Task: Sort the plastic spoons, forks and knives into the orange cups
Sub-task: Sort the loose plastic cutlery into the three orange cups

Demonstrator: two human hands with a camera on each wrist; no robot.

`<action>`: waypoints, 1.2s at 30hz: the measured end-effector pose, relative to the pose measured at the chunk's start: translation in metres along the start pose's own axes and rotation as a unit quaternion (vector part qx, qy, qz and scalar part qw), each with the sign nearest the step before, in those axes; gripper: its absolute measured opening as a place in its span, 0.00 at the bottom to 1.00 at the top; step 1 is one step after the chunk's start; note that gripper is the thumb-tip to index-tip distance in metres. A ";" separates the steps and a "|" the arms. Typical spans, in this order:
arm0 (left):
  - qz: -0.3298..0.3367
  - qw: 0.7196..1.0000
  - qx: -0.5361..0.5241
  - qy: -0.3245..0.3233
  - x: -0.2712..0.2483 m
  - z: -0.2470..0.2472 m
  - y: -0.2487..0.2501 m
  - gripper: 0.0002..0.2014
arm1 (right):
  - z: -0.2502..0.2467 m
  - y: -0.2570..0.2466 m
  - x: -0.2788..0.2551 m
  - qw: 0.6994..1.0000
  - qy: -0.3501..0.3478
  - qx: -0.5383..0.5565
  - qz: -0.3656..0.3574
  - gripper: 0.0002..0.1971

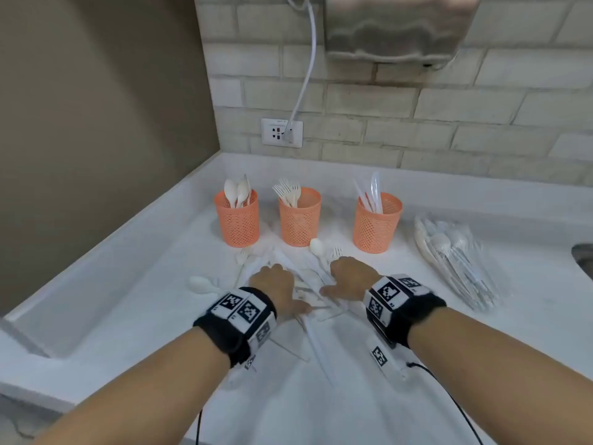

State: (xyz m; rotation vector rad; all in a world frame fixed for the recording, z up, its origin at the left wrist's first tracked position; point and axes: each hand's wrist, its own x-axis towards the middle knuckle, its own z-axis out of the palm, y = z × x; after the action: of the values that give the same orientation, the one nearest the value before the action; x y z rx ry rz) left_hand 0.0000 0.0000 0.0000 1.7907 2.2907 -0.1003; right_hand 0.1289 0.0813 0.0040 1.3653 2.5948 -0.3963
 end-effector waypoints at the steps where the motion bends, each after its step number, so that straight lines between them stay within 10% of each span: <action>1: -0.002 1.000 0.005 -0.006 -0.002 0.000 0.003 0.31 | 0.000 -0.002 0.001 1.000 -0.002 -0.010 0.005 0.18; 16: 0.043 0.998 -0.018 -0.034 0.004 0.003 0.010 0.18 | 0.000 -0.006 -0.001 0.996 -0.018 -0.073 0.054 0.09; 22: 0.025 0.997 -0.049 -0.048 0.004 0.006 0.011 0.23 | 0.013 -0.012 0.002 0.996 0.014 -0.042 0.080 0.33; 29: -0.001 0.990 -0.120 -0.075 0.001 -0.001 0.011 0.26 | 0.004 -0.010 0.010 0.990 -0.031 0.091 0.106 0.16; 32: -0.010 0.991 -0.096 -0.097 0.005 -0.005 0.008 0.07 | -0.003 -0.007 0.006 0.986 -0.055 0.101 0.120 0.17; 36: -0.032 0.993 -0.087 -0.079 0.011 -0.004 0.005 0.17 | -0.003 -0.002 0.006 0.985 -0.045 0.092 0.139 0.19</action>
State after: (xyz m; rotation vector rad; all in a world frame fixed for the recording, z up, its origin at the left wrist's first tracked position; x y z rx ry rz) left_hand 0.0021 0.0127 0.0020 1.5655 2.1737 -0.0504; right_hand 0.1237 0.0854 0.0058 1.6975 2.2989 -0.6465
